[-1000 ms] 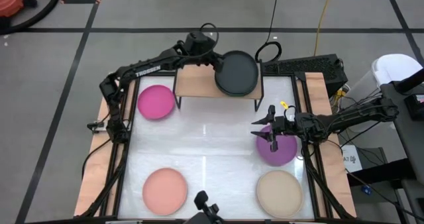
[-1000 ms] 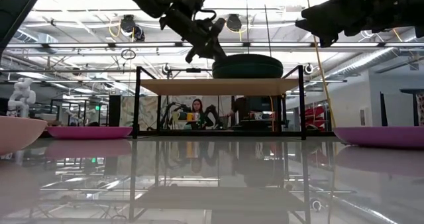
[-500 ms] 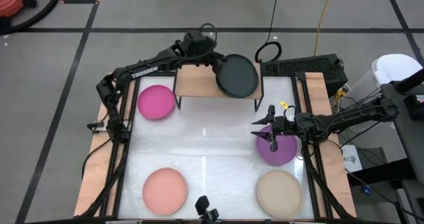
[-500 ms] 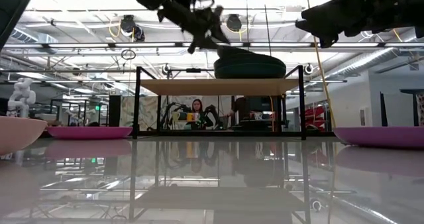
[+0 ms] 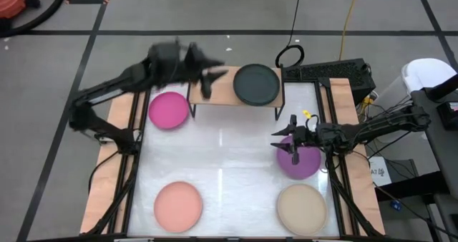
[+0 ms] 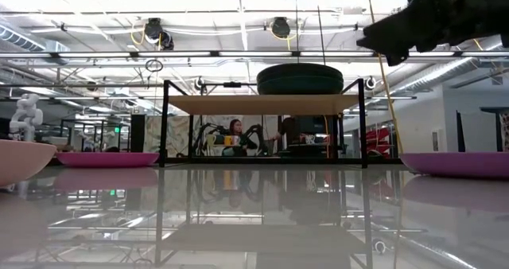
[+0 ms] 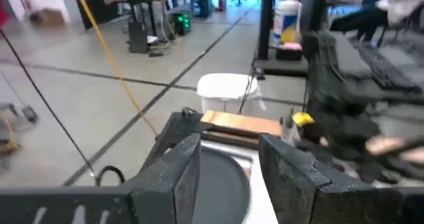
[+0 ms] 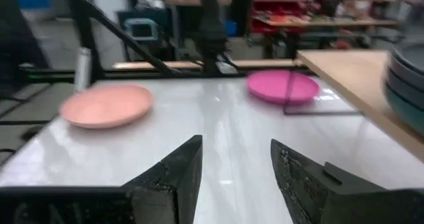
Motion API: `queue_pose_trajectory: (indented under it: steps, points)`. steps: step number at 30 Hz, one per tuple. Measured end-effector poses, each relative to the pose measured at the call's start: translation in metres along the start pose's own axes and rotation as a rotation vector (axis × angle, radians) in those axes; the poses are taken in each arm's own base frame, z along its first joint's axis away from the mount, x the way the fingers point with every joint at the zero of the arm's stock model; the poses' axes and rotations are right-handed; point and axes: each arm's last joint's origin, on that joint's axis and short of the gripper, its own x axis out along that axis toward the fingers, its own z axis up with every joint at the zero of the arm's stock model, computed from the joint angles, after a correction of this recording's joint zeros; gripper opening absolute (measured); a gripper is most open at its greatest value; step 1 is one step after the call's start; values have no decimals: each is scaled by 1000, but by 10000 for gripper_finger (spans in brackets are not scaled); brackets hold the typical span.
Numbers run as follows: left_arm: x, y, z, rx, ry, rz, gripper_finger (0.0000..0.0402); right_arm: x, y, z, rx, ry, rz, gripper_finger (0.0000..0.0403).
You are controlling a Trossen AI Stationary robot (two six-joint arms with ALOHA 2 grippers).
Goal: Place and stack plates onto a shelf
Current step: Put the purple plate on the shelf
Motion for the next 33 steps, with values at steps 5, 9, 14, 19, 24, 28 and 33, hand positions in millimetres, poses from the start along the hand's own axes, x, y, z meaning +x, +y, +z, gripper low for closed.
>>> queue_pose_trajectory:
  steps: [5, 9, 14, 19, 24, 28, 33]
  points:
    - [-32, -51, -38, 75, -53, 86, 159, 1, -1, 8, 13, 126, -60, 160]
    - [-44, -71, -85, -5, -189, 31, 159, 1, 0, 29, 10, 183, -79, 160]
    - [-43, -85, -148, -119, -310, -29, 159, 2, 1, 53, -50, 257, -84, 160]
    - [-42, -87, -193, -210, -348, -47, 159, 14, 5, 66, -53, 418, -101, 160]
    - [-42, -84, -210, -235, -369, 1, 159, 35, 11, 59, -22, 566, -68, 160]
    - [-42, -83, -210, -237, -369, 7, 159, 49, 15, 41, 43, 687, -13, 160]
    - [-41, -83, -212, -227, -346, 6, 159, 61, 19, 21, 131, 813, -14, 160]
